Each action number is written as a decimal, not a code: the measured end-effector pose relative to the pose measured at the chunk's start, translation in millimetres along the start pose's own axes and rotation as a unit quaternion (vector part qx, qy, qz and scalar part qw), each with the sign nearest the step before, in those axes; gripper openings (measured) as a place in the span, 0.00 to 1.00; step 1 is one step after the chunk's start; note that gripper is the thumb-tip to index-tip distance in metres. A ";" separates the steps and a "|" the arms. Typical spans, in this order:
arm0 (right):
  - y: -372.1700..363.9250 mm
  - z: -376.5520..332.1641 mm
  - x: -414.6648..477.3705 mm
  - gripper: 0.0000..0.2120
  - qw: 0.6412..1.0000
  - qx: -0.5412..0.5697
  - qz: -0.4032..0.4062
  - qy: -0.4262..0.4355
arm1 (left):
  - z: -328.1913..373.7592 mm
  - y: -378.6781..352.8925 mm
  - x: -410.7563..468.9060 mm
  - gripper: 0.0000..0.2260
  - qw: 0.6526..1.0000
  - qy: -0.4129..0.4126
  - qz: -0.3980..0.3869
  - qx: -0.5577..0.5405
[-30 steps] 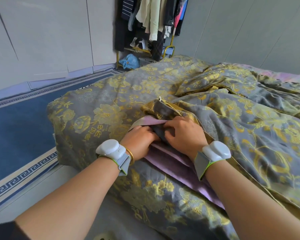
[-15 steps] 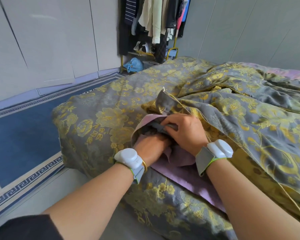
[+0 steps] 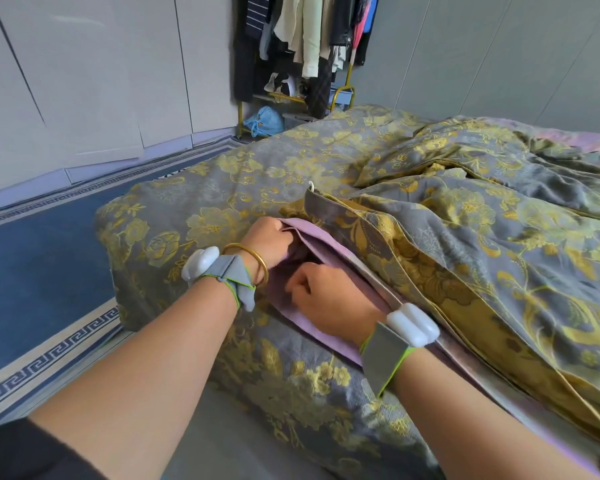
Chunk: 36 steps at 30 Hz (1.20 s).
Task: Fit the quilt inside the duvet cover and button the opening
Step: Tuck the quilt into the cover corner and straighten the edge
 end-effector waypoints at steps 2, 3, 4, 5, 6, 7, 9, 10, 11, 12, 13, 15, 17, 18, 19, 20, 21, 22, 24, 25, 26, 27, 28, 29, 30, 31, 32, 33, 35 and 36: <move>-6.0 20.4 2.3 0.14 0.997 -0.029 0.022 -0.063 | -1.8 -2.2 -0.9 0.14 1.000 0.016 -0.013 -0.008; -4.9 24.3 3.9 0.16 0.996 -0.023 0.047 -0.077 | -3.3 -5.2 -0.5 0.15 0.999 0.024 -0.036 -0.032; -3.8 26.4 6.9 0.17 0.994 0.011 0.076 -0.081 | -4.6 -9.6 0.0 0.15 0.991 0.029 -0.077 -0.101; -1.5 25.7 9.7 0.16 0.989 0.070 0.104 -0.078 | -2.6 -15.0 -2.5 0.14 0.969 0.036 -0.145 -0.197; 0.3 24.5 11.6 0.16 0.978 0.140 0.130 -0.077 | 2.7 -22.5 -8.1 0.13 0.926 0.042 -0.238 -0.290; 1.8 23.0 12.1 0.18 0.965 0.202 0.150 -0.080 | 9.0 -27.5 -15.2 0.15 0.877 0.045 -0.326 -0.349; 2.1 22.1 13.1 0.24 0.939 0.291 0.160 -0.095 | 14.9 -32.9 -24.5 0.25 0.809 0.066 -0.444 -0.380; 1.2 22.0 14.0 0.24 0.931 0.316 0.156 -0.098 | 14.3 -34.2 -23.5 0.30 0.795 0.078 -0.464 -0.384; 1.7 19.9 13.9 0.22 0.928 0.326 0.155 -0.098 | 12.5 -34.9 -22.1 0.34 0.785 0.085 -0.477 -0.385; 3.8 20.2 13.1 0.18 0.932 0.309 0.167 -0.095 | 11.6 -35.8 -19.9 0.35 0.781 0.083 -0.485 -0.384; 7.1 21.2 12.8 0.15 0.939 0.270 0.191 -0.092 | 7.0 -35.3 -13.6 0.33 0.791 0.084 -0.467 -0.386; 8.8 30.4 16.0 0.11 0.941 0.223 0.235 -0.092 | -4.6 -29.4 -0.5 0.19 0.847 0.091 -0.368 -0.373; 4.0 39.3 15.5 0.12 0.918 0.294 0.232 -0.127 | -15.8 -20.6 12.8 0.09 0.919 0.073 -0.236 -0.307; 0.1 43.0 15.1 0.14 0.891 0.364 0.229 -0.145 | -20.7 -15.8 17.0 0.06 0.950 0.063 -0.173 -0.254; -1.4 44.4 13.4 0.15 0.861 0.427 0.230 -0.153 | -21.8 -13.0 17.8 0.05 0.965 0.052 -0.140 -0.216; -0.9 45.3 13.0 0.16 0.834 0.472 0.242 -0.150 | -22.5 -12.8 16.5 0.07 0.969 0.046 -0.139 -0.200; 3.6 45.7 11.5 0.17 0.821 0.485 0.264 -0.146 | -21.9 -13.6 14.6 0.10 0.967 0.045 -0.148 -0.204; 7.6 47.4 10.6 0.17 0.813 0.487 0.287 -0.141 | -20.0 -11.2 12.0 0.10 0.967 0.041 -0.143 -0.206; 14.3 52.0 8.1 0.18 0.812 0.467 0.318 -0.146 | -18.3 -3.5 13.0 0.07 0.983 0.024 -0.073 -0.170; 17.2 53.6 7.2 0.18 0.812 0.461 0.327 -0.147 | -18.2 0.3 16.1 0.04 0.992 0.008 -0.023 -0.128; 19.1 56.1 7.4 0.18 0.811 0.459 0.330 -0.148 | -16.4 3.1 17.3 0.03 0.997 -0.012 0.023 -0.072; 21.3 56.6 7.2 0.19 0.809 0.461 0.332 -0.148 | -14.0 4.1 16.8 0.03 0.998 -0.028 0.060 -0.002; 23.3 56.5 7.0 0.19 0.804 0.469 0.334 -0.149 | -10.1 3.3 14.2 0.04 0.992 -0.041 0.088 0.075; 23.9 58.0 7.6 0.19 0.799 0.476 0.334 -0.152 | -6.4 0.7 11.2 0.06 0.983 -0.049 0.106 0.140; 22.7 59.2 8.1 0.19 0.795 0.483 0.331 -0.156 | -4.7 -3.6 8.9 0.10 0.974 -0.052 0.116 0.185; 23.3 61.7 7.8 0.19 0.796 0.480 0.333 -0.159 | -1.0 -10.1 7.2 0.13 0.969 -0.056 0.121 0.207; 22.3 64.1 8.5 0.19 0.801 0.469 0.334 -0.161 | -0.1 -15.3 6.1 0.15 0.968 -0.058 0.121 0.213; 23.5 67.6 8.7 0.19 0.816 0.441 0.338 -0.158 | 0.8 -21.2 4.5 0.16 0.969 -0.056 0.118 0.209; 25.2 71.0 11.2 0.22 0.849 0.396 0.324 -0.135 | -1.8 -29.2 5.7 0.14 0.973 -0.053 0.119 0.191; 23.9 70.1 12.4 0.22 0.859 0.395 0.301 -0.125 | -4.3 -29.1 8.1 0.11 0.974 -0.055 0.123 0.180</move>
Point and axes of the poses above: each hand's wrist, its own x-axis towards the middle knuckle, its own y-axis out of the back of the hand, z = x × y, the point moved 6 cm from there along x, towards the middle knuckle, and after that the axes turned 10 degrees about y, right-handed, at the moved point
